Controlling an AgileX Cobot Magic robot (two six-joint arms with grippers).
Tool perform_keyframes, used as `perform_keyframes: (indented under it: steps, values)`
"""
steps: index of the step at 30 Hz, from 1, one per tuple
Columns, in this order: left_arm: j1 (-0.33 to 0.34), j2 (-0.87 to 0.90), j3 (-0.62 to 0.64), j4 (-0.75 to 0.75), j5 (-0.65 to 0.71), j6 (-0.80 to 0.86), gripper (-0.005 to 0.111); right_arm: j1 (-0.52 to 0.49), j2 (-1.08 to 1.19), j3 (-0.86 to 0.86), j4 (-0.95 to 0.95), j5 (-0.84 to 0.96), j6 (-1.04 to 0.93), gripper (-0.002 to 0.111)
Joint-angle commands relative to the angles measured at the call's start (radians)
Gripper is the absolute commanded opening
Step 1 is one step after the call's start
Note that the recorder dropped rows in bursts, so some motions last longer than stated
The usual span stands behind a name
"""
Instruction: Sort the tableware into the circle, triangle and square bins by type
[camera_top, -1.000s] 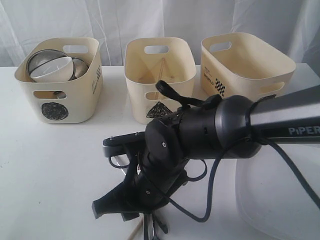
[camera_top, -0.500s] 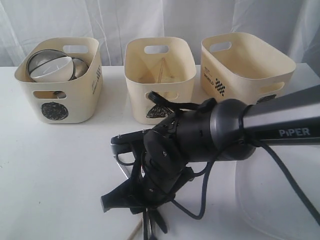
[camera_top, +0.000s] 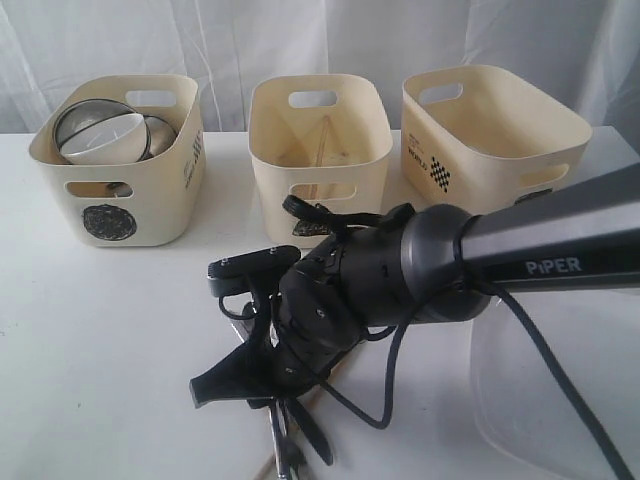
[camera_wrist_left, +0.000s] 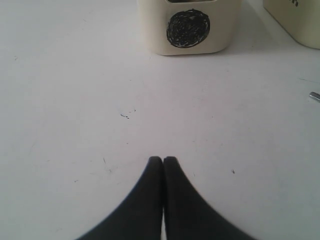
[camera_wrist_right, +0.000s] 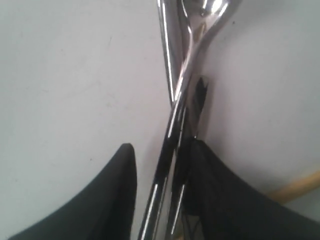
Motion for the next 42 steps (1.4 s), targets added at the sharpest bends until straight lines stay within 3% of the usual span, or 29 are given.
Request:
perform_keyframes:
  steps: [1,4,5,32,37,42]
  values:
    - [-0.006,-0.004,0.003,-0.011,0.0,-0.002,0.0,0.0,0.057,0.018,-0.008,0.066,0.007,0.02]
    - [-0.006,-0.004,0.003,-0.011,0.0,-0.002,0.0,0.0,0.058,0.018,-0.008,0.093,0.007,0.002]
    - [-0.006,-0.004,0.003,-0.011,0.0,-0.002,0.0,0.0,0.058,0.018,-0.008,0.1,0.007,0.0]
    - [-0.006,-0.004,0.003,-0.011,0.0,-0.002,0.0,0.0,-0.248,0.01,-0.15,-0.012,0.027,0.0]
    - [-0.006,-0.004,0.003,-0.011,0.0,-0.002,0.0,-0.059,-0.366,-0.047,-0.233,-0.097,0.075,0.0]
    - [-0.006,-0.004,0.003,-0.011,0.0,-0.002,0.0,-0.216,-0.462,-0.068,-0.368,-0.141,0.077,0.0]
